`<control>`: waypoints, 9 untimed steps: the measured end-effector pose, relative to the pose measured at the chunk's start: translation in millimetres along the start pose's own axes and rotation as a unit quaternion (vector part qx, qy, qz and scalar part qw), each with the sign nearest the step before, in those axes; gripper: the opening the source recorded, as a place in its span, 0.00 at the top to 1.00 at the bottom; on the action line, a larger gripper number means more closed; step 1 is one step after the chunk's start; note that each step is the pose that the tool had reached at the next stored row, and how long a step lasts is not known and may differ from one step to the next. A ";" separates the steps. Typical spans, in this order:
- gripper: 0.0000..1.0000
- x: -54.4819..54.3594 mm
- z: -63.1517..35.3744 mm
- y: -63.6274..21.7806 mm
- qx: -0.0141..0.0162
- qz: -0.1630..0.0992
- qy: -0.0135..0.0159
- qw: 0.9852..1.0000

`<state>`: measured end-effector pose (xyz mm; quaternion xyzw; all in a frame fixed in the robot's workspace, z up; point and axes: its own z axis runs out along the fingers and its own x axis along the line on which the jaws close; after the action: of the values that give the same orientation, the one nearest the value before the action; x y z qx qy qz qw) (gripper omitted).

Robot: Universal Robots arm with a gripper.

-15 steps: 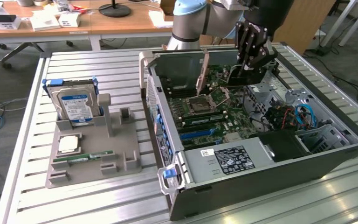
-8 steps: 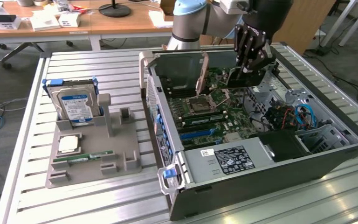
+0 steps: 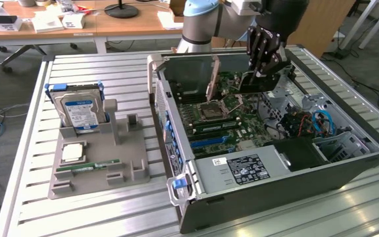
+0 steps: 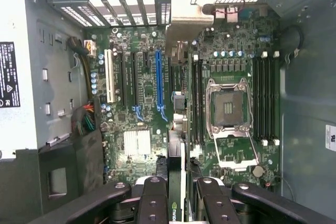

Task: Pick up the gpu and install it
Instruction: 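Insert the gpu into the slot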

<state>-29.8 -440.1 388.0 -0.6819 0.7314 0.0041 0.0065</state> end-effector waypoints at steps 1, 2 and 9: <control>0.74 0.1 0.0 1.4 0.000 0.000 0.000 1.000; 0.74 0.2 0.0 2.7 0.000 0.000 0.000 1.000; 0.74 0.9 0.2 13.2 0.000 0.000 0.000 1.000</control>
<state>-43.0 -440.1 387.8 -0.6819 0.7314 0.0041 0.0064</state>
